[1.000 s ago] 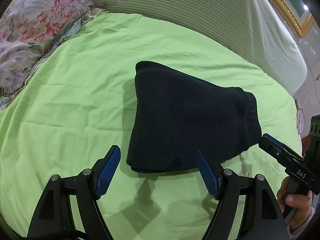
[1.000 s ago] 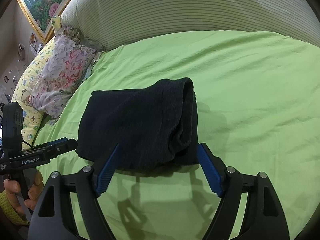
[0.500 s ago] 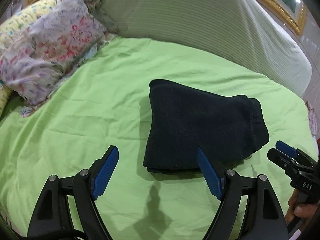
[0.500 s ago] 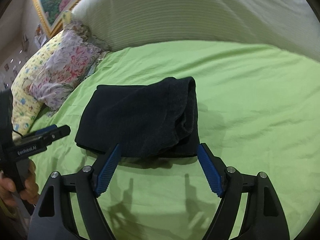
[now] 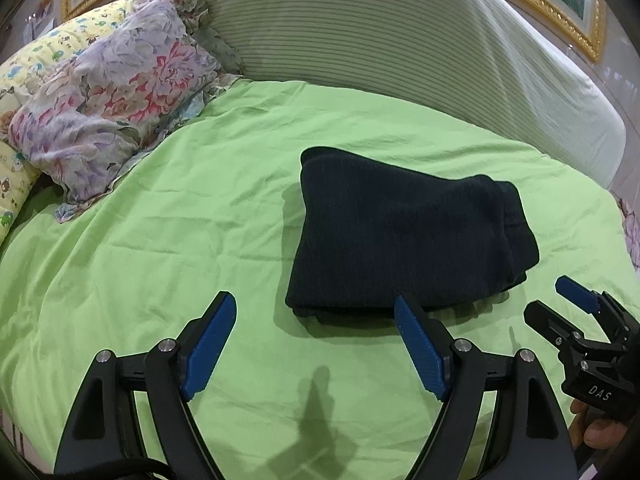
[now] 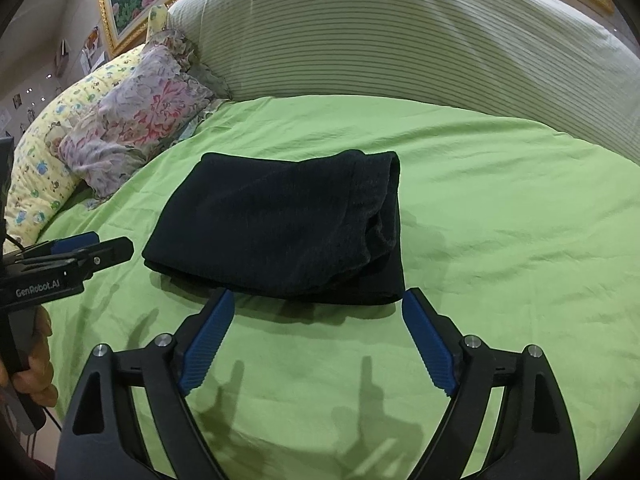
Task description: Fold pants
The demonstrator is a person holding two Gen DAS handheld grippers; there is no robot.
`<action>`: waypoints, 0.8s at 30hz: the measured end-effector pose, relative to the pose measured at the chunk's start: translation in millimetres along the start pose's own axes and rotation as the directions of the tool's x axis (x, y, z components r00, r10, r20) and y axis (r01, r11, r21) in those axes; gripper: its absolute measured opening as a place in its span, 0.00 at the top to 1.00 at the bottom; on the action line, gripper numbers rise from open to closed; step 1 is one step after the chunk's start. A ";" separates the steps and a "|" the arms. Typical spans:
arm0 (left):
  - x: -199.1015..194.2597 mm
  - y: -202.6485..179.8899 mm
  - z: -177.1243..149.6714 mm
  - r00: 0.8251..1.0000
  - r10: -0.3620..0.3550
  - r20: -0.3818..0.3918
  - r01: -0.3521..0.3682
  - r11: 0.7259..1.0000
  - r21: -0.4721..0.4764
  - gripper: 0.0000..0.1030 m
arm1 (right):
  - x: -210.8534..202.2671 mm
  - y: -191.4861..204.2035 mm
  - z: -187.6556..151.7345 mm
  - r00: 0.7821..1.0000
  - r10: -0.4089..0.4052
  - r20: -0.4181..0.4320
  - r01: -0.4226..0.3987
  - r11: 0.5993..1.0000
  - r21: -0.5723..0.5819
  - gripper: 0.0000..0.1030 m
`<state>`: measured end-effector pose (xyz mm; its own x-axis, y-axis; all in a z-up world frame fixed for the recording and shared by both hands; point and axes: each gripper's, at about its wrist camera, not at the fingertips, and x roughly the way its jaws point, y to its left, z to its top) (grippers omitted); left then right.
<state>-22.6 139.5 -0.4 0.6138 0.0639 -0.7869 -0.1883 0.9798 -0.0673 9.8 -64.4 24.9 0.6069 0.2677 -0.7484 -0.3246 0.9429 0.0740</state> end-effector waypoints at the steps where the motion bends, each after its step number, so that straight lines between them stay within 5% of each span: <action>1: 0.6 -1.5 -2.0 1.000 0.003 -0.003 -0.003 1.000 0.005 0.21 | 0.7 0.6 -0.5 1.000 0.001 0.002 -0.001 1.000 -0.001 0.16; 24: -1.7 -19.5 -17.7 0.999 0.028 0.040 -0.031 0.997 0.077 0.19 | 6.1 3.1 -7.4 0.997 -0.021 0.077 0.020 1.000 0.014 0.15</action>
<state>-33.6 117.0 -8.6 0.6386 0.0985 -0.7632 -0.1474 0.9891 0.0044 7.1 -61.3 15.6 0.6673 0.2623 -0.6971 -0.3023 0.9508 0.0683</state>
